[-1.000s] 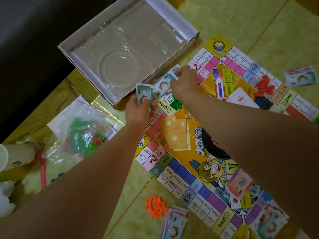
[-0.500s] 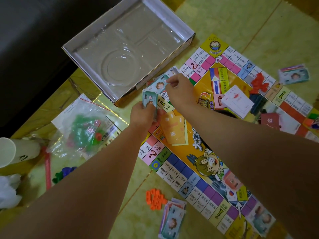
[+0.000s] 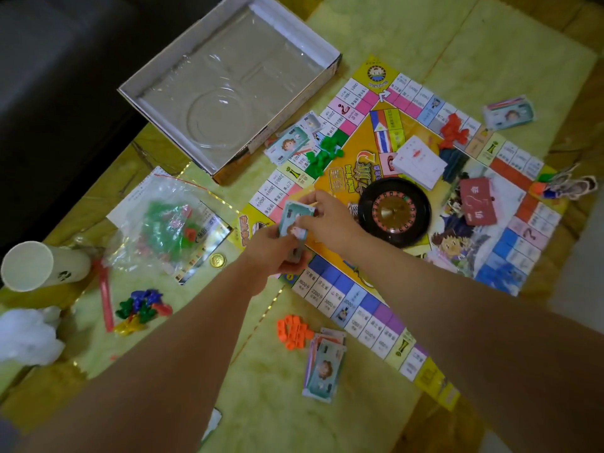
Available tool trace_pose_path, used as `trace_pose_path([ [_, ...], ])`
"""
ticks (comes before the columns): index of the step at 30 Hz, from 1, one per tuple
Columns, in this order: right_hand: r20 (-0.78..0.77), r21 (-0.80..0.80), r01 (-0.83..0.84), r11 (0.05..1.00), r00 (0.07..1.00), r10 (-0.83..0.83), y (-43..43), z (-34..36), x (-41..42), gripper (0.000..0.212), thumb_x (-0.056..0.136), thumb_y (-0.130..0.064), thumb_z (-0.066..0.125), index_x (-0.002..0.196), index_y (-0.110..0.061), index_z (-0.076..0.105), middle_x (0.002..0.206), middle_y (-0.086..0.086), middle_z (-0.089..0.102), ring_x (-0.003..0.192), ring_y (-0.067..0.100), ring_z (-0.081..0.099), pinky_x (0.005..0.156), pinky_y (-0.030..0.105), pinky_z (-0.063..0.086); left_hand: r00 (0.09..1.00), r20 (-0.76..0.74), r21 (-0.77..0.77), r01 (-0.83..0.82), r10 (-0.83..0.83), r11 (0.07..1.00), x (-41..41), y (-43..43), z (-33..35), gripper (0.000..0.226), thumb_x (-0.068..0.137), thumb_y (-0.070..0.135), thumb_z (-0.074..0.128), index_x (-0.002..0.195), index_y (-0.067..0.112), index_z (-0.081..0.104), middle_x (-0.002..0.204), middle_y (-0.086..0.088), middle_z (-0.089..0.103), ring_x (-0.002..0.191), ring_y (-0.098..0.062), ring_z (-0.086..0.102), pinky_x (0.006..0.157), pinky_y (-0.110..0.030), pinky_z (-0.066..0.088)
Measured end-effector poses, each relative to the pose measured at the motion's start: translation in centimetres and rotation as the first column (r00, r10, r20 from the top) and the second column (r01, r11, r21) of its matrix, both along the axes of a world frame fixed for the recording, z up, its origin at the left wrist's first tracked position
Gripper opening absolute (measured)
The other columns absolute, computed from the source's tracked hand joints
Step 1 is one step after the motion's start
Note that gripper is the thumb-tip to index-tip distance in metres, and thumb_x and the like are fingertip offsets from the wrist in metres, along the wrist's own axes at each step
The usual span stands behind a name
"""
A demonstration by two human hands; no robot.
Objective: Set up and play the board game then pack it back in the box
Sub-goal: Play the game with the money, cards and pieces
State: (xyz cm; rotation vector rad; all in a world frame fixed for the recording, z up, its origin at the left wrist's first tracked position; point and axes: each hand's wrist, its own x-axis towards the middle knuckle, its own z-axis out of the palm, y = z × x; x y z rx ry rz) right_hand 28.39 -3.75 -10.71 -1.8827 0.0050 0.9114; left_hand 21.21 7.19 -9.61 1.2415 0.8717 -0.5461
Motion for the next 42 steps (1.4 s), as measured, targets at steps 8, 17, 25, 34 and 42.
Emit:
trace_pose_path([
  [8, -0.062, -0.007, 0.131, 0.991, 0.989, -0.131, -2.8, 0.5, -8.3, 0.018, 0.090, -0.013, 0.066, 0.104, -0.013, 0.055, 0.094, 0.011, 0.056, 0.083, 0.021, 0.055, 0.072, 0.035, 0.050, 0.991, -0.001, 0.007, 0.136, -0.136, 0.991, -6.8, -1.5, 1.7, 0.012, 0.097, 0.007, 0.050, 0.092, 0.004, 0.061, 0.066, -0.005, 0.067, 0.057, -0.015, 0.063, 0.057, -0.027, 0.058],
  [17, -0.095, -0.066, 0.369, 0.927, 0.923, -0.374, -6.7, 1.1, -16.2, 0.034, 0.082, -0.015, 0.076, 0.112, -0.007, 0.062, 0.087, 0.009, 0.060, 0.084, 0.028, 0.063, 0.084, 0.045, 0.056, 0.974, -0.006, 0.032, 0.228, -0.228, 0.973, -13.4, -4.6, 1.5, 0.013, 0.097, 0.006, 0.049, 0.103, 0.004, 0.061, 0.075, -0.008, 0.067, 0.055, -0.012, 0.065, 0.060, -0.027, 0.057],
  [25, -0.198, -0.083, 0.319, 0.944, 0.923, -0.330, -9.3, 1.2, -21.4, 0.019, 0.088, -0.004, 0.065, 0.104, -0.012, 0.060, 0.092, 0.010, 0.068, 0.073, 0.018, 0.061, 0.075, 0.036, 0.053, 0.896, -0.043, -0.016, 0.442, -0.443, 0.897, -17.3, -6.7, 1.1, 0.011, 0.096, 0.015, 0.053, 0.093, 0.013, 0.064, 0.078, -0.005, 0.067, 0.060, -0.014, 0.061, 0.061, -0.028, 0.054],
  [34, 0.246, -0.244, 0.215, 0.946, 0.957, -0.154, -14.6, 0.8, -22.1, 0.016, 0.085, -0.009, 0.066, 0.079, -0.020, 0.056, 0.083, -0.003, 0.054, 0.082, 0.016, 0.047, 0.067, 0.025, 0.034, 0.786, -0.003, 0.634, 0.480, -0.619, 0.606, -17.5, -11.0, 0.1, 0.018, 0.089, 0.013, 0.058, 0.102, 0.011, 0.070, 0.096, -0.009, 0.063, 0.087, -0.026, 0.060, 0.071, -0.027, 0.043],
  [42, 0.274, -0.327, 0.257, 0.910, 0.947, -0.169, -19.5, -2.5, -23.6, 0.023, 0.080, 0.005, 0.064, 0.082, -0.017, 0.059, 0.091, -0.009, 0.044, 0.080, 0.001, 0.048, 0.076, 0.002, 0.037, 0.808, -0.005, 0.698, 0.425, -0.589, 0.576, -17.9, -17.2, -2.6, 0.023, 0.085, 0.002, 0.060, 0.104, 0.014, 0.068, 0.113, -0.007, 0.044, 0.091, -0.022, 0.057, 0.085, -0.028, 0.046],
])
